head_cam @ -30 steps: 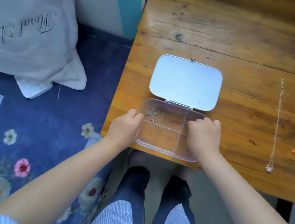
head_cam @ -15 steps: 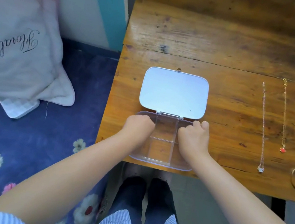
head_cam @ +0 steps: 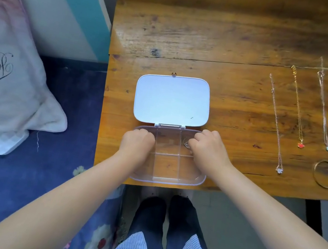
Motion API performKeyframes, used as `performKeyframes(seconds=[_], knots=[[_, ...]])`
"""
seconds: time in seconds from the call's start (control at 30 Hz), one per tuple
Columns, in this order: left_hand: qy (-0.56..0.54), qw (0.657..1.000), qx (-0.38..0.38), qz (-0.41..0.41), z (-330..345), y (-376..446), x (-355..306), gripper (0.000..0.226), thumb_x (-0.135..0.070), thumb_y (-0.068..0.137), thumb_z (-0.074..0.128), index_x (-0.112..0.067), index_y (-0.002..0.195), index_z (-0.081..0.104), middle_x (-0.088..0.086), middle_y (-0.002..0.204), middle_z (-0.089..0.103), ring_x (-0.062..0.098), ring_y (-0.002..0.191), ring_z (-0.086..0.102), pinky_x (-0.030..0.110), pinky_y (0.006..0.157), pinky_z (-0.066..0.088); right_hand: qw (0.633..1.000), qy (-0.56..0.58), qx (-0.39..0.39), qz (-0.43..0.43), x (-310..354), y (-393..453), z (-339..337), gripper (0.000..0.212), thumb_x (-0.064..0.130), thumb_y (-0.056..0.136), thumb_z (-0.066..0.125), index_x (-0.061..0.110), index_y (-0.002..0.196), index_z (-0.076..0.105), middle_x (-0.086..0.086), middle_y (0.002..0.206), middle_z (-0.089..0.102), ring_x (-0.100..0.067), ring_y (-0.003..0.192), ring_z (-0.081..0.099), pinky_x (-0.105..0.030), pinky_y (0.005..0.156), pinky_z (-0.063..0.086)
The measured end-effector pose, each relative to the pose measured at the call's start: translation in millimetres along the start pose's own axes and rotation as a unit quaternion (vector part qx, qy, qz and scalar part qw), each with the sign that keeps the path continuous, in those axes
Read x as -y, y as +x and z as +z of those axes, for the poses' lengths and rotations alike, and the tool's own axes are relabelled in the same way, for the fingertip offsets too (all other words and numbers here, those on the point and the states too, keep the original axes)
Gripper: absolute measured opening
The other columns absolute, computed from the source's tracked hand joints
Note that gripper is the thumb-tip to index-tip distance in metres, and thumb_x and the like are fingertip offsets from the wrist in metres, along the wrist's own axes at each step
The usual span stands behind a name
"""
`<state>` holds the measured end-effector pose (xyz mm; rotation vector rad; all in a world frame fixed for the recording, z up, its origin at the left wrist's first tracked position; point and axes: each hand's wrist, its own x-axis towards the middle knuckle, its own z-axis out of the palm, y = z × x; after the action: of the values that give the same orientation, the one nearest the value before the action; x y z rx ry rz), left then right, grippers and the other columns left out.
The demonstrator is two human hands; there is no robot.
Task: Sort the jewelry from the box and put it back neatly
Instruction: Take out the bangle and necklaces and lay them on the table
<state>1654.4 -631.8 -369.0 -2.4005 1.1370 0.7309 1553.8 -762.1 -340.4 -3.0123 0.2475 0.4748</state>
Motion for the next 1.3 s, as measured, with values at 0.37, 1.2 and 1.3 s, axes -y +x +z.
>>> performKeyframes(seconds=[0.37,1.2,1.3], knots=[[-0.007,1.0,-0.011,0.006,-6.3,-12.3,1.7,0.03,0.002,0.085,0.051,-0.005,0.114,0.05,0.011,0.119,0.053,0.028,0.104,0.058,0.031,0.065,0.045,0.977,0.196,-0.019,0.081,-29.2,-17.4,-12.9,0.021,0.005,0.088,0.044,0.001,0.099,0.062,-0.018,0.094,0.061,-0.034,0.09,0.056,-0.037,0.07,0.044],[-0.708,0.706,-0.006,0.016,-267.1,-11.0,-64.2,0.031,-0.001,0.093,0.041,-0.009,0.065,0.052,0.007,0.066,0.059,0.004,0.036,0.063,0.01,0.036,0.052,0.835,0.465,-0.233,0.178,-183.4,-37.0,-220.5,0.006,0.004,0.081,0.061,0.004,0.081,0.067,0.003,0.06,0.061,0.008,0.04,0.057,-0.002,0.045,0.047],[-0.757,0.652,-0.039,-0.032,-306.8,32.7,-86.8,0.021,0.001,0.095,0.04,-0.001,0.078,0.054,0.009,0.07,0.057,0.013,0.056,0.063,0.012,0.041,0.053,0.827,0.472,-0.246,0.179,-234.6,-1.1,-231.1,0.007,0.004,0.082,0.059,0.006,0.082,0.065,-0.001,0.064,0.062,0.005,0.041,0.059,-0.005,0.045,0.047]])
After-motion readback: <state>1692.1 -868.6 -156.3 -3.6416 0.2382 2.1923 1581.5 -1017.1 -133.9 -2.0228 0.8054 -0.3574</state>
